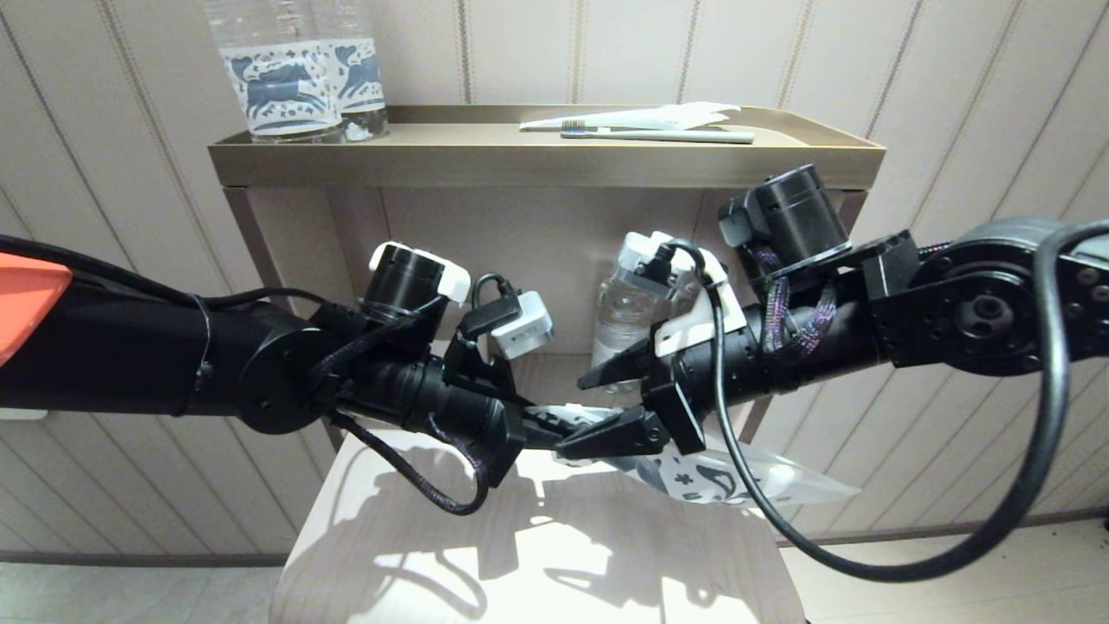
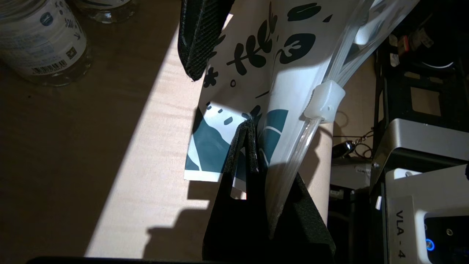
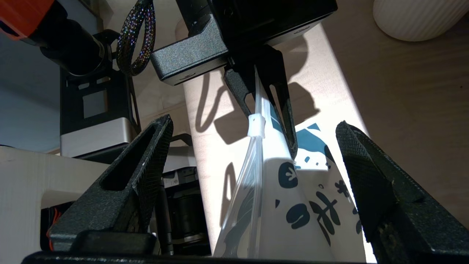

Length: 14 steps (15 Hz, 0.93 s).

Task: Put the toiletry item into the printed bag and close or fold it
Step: Close the strorage bag and place it on the desk

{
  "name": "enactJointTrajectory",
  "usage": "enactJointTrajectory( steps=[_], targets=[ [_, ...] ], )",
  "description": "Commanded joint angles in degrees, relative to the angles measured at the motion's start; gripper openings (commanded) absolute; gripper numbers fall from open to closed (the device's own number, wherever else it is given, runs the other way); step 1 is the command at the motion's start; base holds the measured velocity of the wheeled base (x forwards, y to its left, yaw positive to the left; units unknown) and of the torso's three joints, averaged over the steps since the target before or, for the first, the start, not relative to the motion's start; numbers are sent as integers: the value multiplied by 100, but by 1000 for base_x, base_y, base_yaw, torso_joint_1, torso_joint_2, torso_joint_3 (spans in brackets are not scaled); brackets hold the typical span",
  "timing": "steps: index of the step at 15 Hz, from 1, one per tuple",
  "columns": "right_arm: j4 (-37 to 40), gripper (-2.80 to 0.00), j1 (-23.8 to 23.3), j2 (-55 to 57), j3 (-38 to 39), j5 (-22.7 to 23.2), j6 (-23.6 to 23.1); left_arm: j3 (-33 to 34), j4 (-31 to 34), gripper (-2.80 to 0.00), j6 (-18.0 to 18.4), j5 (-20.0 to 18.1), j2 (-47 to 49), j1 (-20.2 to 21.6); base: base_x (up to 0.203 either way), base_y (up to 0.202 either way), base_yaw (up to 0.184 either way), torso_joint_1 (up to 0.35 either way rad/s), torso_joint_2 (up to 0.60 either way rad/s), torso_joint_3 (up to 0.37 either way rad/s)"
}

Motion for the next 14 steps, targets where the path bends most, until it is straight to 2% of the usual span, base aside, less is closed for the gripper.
enactJointTrajectory(
  steps=[1,5,6,14],
  targets=[
    [7,0,3,70,-49,20,-9,21,-21,-280,9,-24,6,10,0,0,0,0,0,0],
    [7,0,3,117,-119,12,-26,39,-22,-280,9,-33,21,1,0,0,0,0,0,0],
    [-2,-280,3,117,-119,12,-35,39,-22,-280,9,-33,15,2,0,0,0,0,0,0],
    [-11,-280,3,159,-58,29,-97,12,-22,-280,17,-33,-47,1,0,0,0,0,0,0]
  ],
)
